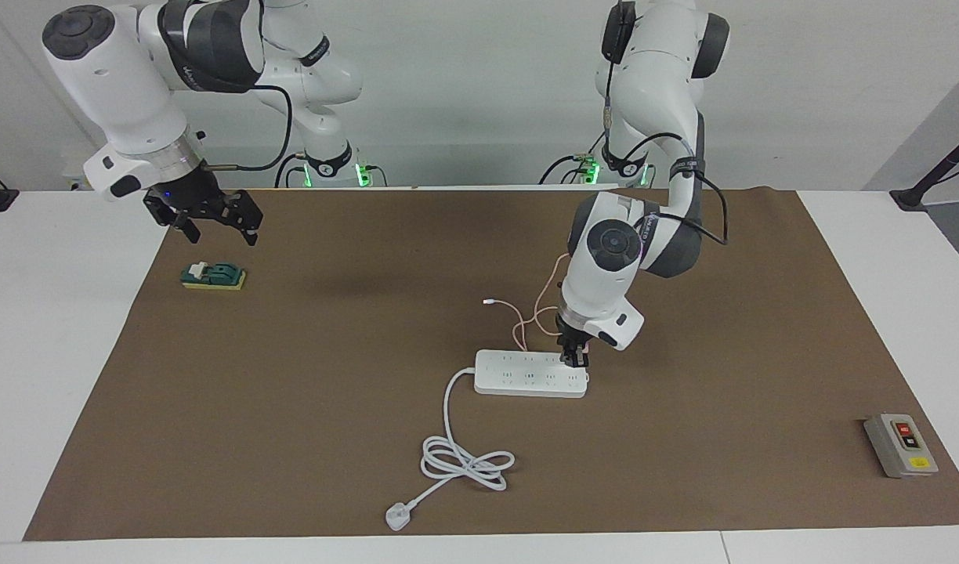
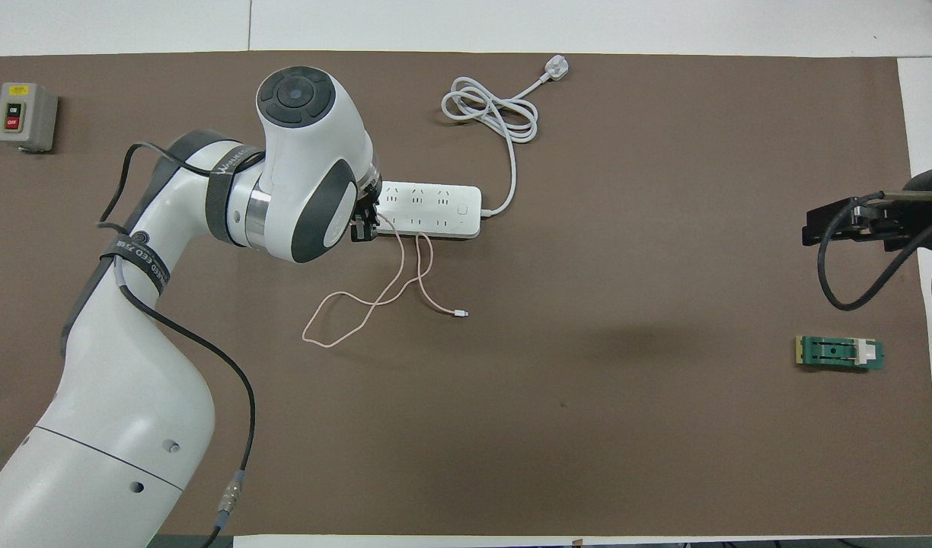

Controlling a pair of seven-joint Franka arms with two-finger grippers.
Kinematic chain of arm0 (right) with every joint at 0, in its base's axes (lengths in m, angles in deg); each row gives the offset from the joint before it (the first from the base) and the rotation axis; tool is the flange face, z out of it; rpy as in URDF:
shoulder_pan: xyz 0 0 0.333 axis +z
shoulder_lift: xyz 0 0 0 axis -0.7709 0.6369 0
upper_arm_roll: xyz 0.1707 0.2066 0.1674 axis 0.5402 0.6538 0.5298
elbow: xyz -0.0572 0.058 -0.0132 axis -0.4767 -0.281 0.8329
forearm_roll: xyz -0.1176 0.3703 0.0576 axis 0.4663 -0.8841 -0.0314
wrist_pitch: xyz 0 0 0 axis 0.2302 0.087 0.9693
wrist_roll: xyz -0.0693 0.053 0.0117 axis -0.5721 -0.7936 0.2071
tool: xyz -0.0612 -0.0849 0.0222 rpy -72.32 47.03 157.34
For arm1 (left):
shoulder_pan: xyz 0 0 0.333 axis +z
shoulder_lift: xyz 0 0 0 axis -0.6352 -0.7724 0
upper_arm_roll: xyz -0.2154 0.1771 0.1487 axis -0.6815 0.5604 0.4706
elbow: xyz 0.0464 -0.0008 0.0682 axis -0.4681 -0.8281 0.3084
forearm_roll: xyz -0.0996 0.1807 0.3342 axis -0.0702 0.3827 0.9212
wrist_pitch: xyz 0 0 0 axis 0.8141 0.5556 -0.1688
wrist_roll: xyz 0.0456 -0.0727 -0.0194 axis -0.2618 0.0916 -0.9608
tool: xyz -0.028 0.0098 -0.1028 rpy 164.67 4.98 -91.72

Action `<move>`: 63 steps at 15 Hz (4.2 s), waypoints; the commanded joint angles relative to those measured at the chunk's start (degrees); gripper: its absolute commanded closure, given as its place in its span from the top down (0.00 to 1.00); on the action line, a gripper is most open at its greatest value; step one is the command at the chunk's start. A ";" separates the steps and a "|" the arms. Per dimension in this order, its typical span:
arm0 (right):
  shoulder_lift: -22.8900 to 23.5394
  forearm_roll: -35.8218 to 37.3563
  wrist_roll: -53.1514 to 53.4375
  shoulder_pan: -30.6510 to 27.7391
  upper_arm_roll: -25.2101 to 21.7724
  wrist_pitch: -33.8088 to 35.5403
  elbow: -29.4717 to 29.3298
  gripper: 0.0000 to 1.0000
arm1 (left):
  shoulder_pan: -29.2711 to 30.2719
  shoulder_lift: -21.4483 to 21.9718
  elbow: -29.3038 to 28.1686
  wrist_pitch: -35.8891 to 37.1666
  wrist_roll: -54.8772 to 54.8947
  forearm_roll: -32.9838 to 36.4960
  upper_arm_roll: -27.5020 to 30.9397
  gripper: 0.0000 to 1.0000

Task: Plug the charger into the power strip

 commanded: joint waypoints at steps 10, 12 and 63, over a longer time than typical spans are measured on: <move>-0.72 0.63 -0.05 -0.45 0.33 0.35 0.40 1.00 | -1.02 1.15 -5.19 -5.19 -0.90 1.29 1.00 0.00; -0.72 0.63 -0.05 -0.45 0.33 0.35 0.40 1.00 | -1.10 1.15 -5.37 -5.27 -0.81 1.29 1.00 0.00; -0.80 0.63 -0.05 -0.45 0.33 0.26 0.40 1.00 | 26.13 38.68 -8.53 30.14 86.08 3.66 1.18 1.00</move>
